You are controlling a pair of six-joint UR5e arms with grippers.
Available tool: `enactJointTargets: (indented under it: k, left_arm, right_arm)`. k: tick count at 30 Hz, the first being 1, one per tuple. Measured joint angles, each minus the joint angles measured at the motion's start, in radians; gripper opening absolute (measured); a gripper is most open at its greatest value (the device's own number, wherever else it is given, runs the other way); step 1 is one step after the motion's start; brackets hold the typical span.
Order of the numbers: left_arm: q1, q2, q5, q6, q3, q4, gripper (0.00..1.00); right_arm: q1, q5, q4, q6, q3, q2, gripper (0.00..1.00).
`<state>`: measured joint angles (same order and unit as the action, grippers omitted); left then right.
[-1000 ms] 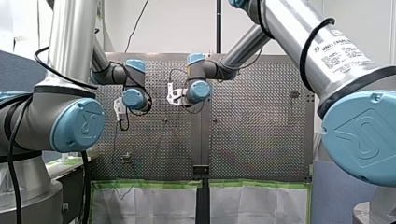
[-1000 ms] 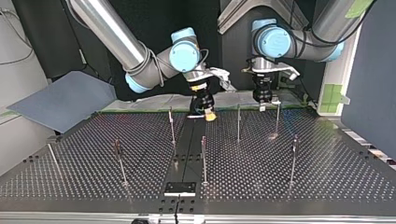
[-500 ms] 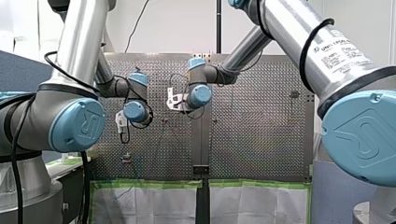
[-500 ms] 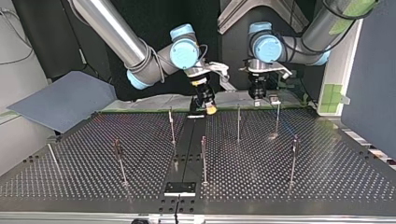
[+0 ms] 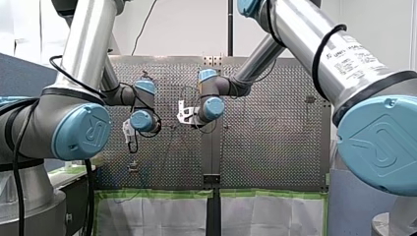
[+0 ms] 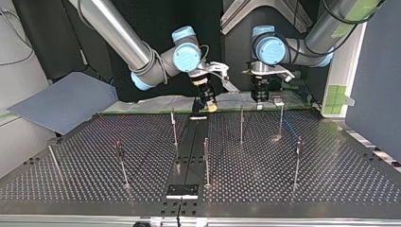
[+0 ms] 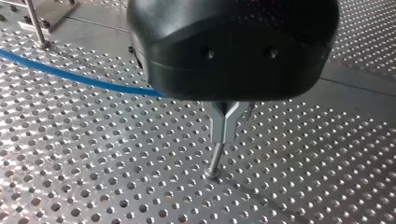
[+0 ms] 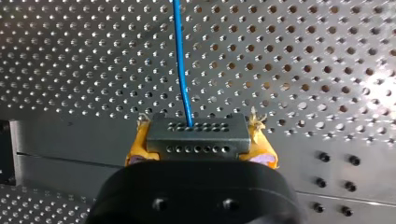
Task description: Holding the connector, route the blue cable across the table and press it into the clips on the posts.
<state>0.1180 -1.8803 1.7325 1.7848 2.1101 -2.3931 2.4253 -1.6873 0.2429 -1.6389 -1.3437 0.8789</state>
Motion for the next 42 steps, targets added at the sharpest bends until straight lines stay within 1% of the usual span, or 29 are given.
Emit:
enactJointTargets:
  k: [3, 7, 9, 15, 24, 28, 35, 38, 42]
  left_arm:
    - [-0.007, 0.000, -0.008, 0.004, -0.001, 0.013, 0.00]
    - [-0.015, -0.008, -0.023, 0.008, -0.009, 0.024, 0.00]
    - [-0.017, -0.020, -0.028, 0.009, -0.020, 0.024, 0.00]
    - [-0.019, -0.082, -0.035, 0.018, -0.056, 0.034, 0.00]
    - [-0.024, -0.136, -0.052, 0.028, -0.107, 0.036, 0.00]
    - [-0.030, -0.168, -0.055, 0.034, -0.148, 0.030, 0.00]
    - [-0.042, -0.178, -0.057, 0.036, -0.224, 0.006, 0.00]
    - [-0.047, -0.178, -0.060, 0.036, -0.243, -0.001, 0.00]
    - [-0.054, -0.179, -0.065, 0.036, -0.254, -0.006, 0.00]
  right_arm:
    - [-0.011, 0.017, 0.002, -0.011, 0.000, -0.004, 0.00]
    - [-0.026, 0.042, 0.004, -0.020, 0.000, -0.006, 0.00]
    - [-0.034, 0.054, 0.004, -0.023, 0.000, -0.009, 0.00]
    - [-0.052, 0.075, 0.006, -0.028, 0.001, -0.022, 0.00]
    - [-0.082, 0.097, 0.010, -0.029, 0.009, -0.031, 0.00]
    - [-0.095, 0.107, 0.009, -0.029, 0.021, -0.031, 0.00]
    - [-0.111, 0.113, 0.009, -0.029, 0.036, -0.031, 0.00]
    - [-0.117, 0.114, 0.010, -0.029, 0.037, -0.032, 0.00]
    - [-0.127, 0.115, 0.010, -0.029, 0.038, -0.032, 0.00]
